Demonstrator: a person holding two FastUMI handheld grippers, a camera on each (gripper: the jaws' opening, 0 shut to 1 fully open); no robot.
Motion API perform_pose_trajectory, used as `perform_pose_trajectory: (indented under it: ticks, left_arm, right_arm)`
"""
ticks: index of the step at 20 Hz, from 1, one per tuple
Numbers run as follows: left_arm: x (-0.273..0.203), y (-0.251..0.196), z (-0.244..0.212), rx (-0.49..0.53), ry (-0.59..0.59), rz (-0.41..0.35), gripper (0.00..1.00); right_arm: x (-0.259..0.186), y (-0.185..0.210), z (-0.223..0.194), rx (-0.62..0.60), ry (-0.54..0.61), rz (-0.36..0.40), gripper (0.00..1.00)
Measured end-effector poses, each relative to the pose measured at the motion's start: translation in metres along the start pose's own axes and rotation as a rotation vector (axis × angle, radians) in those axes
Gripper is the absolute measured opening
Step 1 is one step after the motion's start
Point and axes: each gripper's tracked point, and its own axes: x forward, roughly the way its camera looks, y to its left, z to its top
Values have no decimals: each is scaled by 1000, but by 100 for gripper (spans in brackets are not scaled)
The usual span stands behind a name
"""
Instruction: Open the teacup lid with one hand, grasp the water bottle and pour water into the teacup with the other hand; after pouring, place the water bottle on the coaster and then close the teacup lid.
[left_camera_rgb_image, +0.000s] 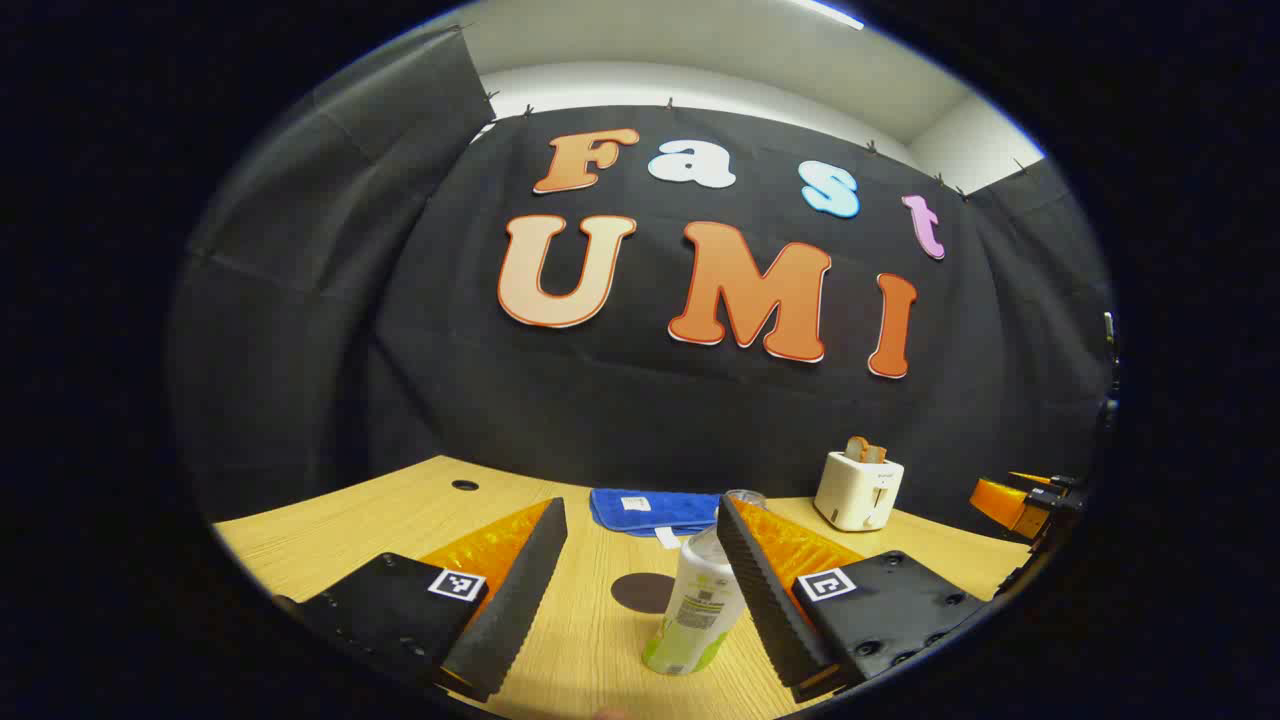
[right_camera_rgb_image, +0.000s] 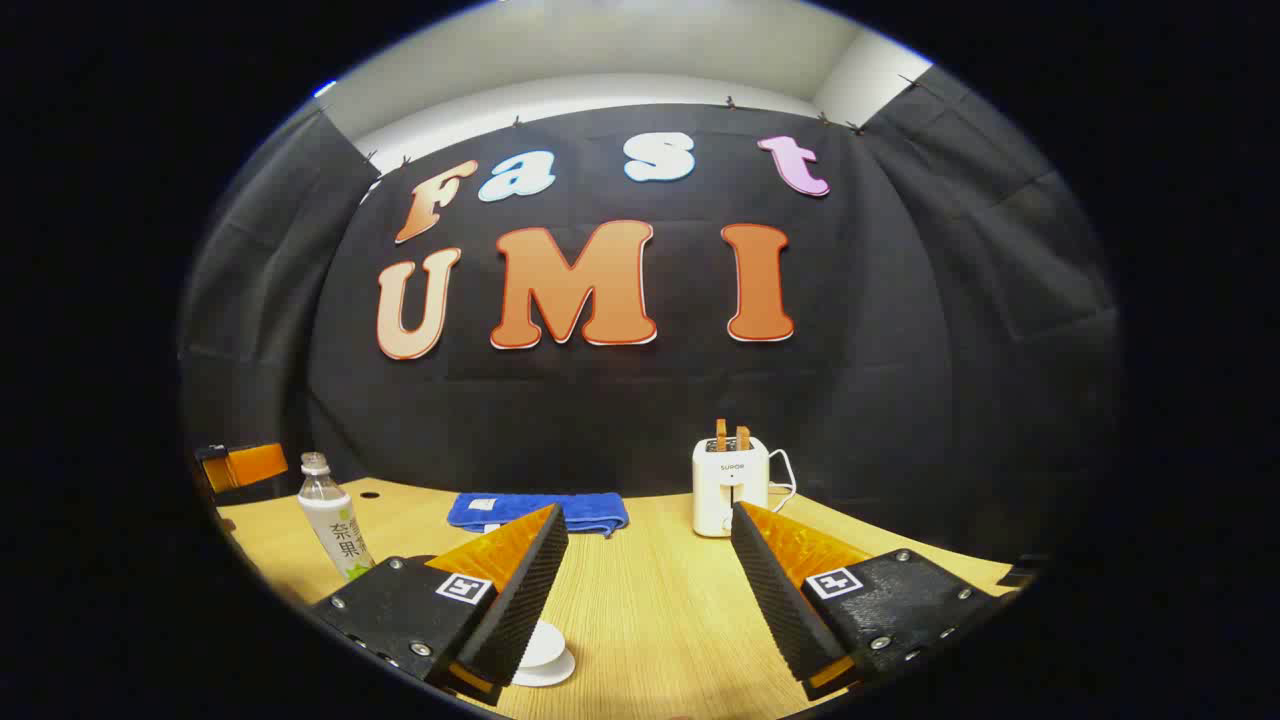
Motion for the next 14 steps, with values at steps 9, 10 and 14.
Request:
perform_pose_trajectory:
  ticks: [9, 10, 14]
  left_arm:
    - [1, 1, -16, 40, -19, 40, 97]
    - [0, 3, -16, 28, -16, 49, 97]
    - [-10, 20, -8, 83, -43, 97, 97]
  right_arm:
    - [-1, 16, -22, 46, 56, 68, 98]
    - [-1, 15, -21, 50, 51, 65, 98]
    - [-4, 12, -26, 45, 51, 50, 98]
